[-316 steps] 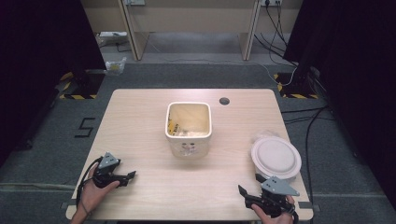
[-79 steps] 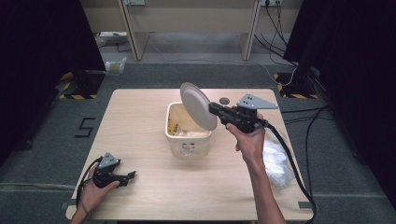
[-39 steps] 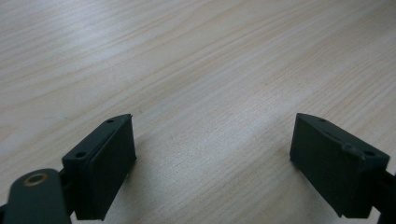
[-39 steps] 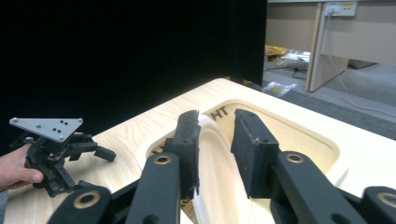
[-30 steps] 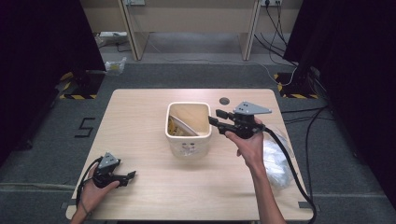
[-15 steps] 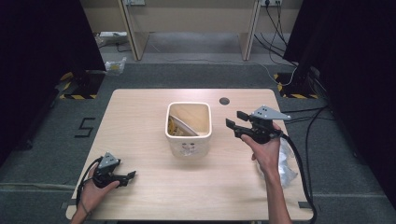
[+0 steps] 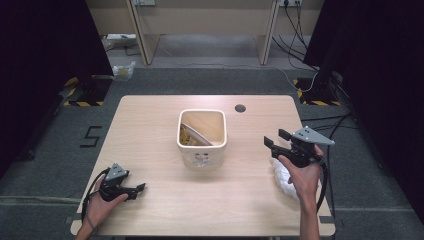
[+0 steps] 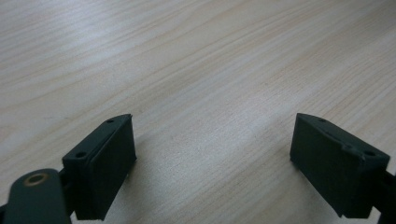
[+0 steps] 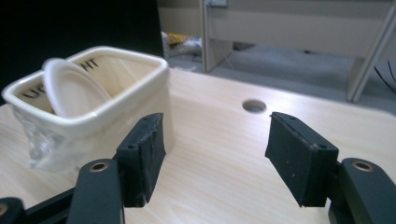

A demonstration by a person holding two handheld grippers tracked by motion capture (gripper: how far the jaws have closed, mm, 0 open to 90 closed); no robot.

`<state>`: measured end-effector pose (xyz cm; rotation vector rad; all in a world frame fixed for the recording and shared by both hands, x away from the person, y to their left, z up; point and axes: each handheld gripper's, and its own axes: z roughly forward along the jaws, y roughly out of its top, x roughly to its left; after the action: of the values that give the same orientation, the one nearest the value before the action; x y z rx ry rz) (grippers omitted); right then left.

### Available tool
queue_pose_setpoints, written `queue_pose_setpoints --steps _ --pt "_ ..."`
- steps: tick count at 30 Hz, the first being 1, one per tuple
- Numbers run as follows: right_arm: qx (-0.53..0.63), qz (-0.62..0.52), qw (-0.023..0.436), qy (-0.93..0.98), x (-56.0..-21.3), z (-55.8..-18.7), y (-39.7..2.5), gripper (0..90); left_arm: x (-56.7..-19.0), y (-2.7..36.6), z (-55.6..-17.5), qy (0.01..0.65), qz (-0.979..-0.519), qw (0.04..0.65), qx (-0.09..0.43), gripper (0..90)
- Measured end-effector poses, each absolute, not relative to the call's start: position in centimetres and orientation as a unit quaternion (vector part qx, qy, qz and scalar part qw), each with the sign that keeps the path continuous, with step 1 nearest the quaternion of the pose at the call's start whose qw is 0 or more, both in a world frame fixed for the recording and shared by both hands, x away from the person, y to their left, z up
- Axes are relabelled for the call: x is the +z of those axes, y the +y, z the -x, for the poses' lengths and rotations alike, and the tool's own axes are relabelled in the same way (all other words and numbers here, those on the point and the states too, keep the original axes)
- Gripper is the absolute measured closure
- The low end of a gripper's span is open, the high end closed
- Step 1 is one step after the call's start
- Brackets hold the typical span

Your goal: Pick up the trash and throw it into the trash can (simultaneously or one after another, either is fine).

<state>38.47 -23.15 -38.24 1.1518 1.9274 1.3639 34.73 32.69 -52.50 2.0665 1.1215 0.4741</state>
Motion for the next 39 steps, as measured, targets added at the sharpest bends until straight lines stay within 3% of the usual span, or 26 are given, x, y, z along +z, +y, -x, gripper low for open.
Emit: queue_pose_setpoints --steps 17,39 --pt "0.422 -0.488 0.285 0.708 -40.8 -39.2 -27.0 36.4 -52.5 32.7 -34.7 0.436 -0.803 0.363 0.184 13.2" --pt "0.389 -0.545 0.276 0.690 -43.6 -39.9 -30.5 39.8 -52.5 32.7 -34.7 0.436 -0.802 0.364 0.184 13.2"
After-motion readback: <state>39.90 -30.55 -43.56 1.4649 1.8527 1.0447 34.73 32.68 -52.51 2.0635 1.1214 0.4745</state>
